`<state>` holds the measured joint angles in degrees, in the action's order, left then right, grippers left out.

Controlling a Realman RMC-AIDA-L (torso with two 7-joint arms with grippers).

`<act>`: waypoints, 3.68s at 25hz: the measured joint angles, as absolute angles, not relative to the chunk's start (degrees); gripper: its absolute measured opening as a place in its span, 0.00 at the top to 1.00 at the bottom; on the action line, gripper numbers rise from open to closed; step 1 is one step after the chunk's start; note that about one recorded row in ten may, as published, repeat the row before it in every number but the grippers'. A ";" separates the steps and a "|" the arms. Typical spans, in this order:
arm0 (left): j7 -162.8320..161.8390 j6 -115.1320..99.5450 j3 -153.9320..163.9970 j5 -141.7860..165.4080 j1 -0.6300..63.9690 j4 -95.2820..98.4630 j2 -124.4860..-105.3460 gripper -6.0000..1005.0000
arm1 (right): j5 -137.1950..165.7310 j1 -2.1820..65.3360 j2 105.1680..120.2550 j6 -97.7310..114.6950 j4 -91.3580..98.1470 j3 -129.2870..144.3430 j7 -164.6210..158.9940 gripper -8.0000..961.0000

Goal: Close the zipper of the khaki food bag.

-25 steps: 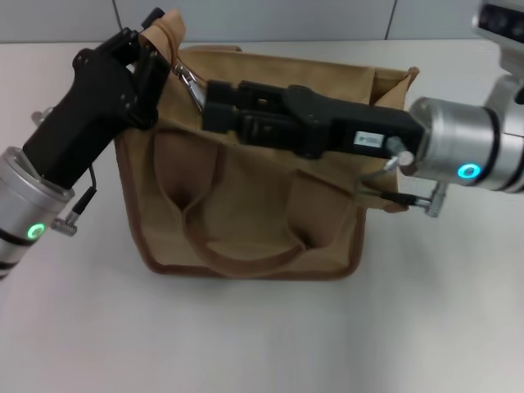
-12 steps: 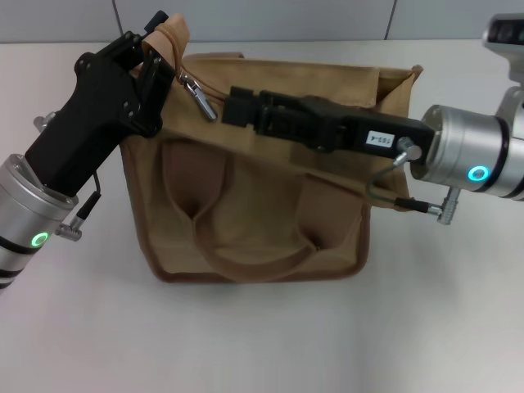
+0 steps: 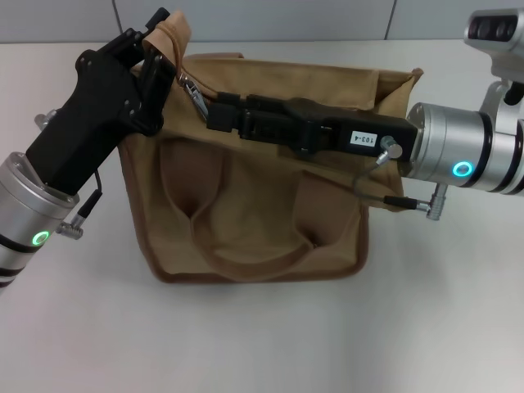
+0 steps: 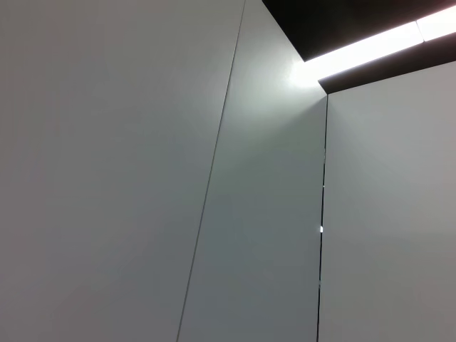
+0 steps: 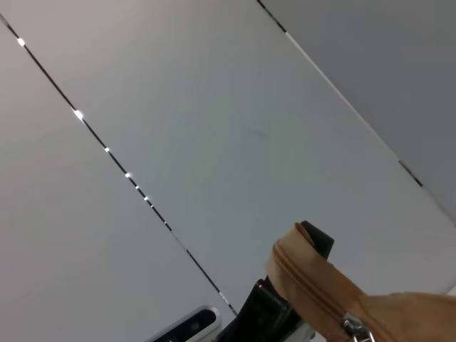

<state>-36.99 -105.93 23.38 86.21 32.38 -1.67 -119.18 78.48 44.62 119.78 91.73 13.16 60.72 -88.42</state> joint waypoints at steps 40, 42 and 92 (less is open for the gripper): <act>-36.09 -105.88 25.31 86.13 34.56 -2.07 -119.13 0.96 | 76.76 47.55 119.88 89.95 13.15 63.35 -89.36 0.30; -36.10 -105.83 25.40 86.32 34.65 -2.12 -119.19 0.96 | 76.71 47.56 119.88 88.54 13.15 63.31 -89.69 0.30; -36.12 -105.95 24.43 85.88 34.03 -2.18 -119.18 0.95 | 76.82 46.44 119.82 88.58 13.35 62.89 -86.43 0.98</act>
<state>-36.12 -105.95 24.43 85.87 34.03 -2.18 -119.18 76.82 46.44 119.82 88.58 13.35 62.89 -86.43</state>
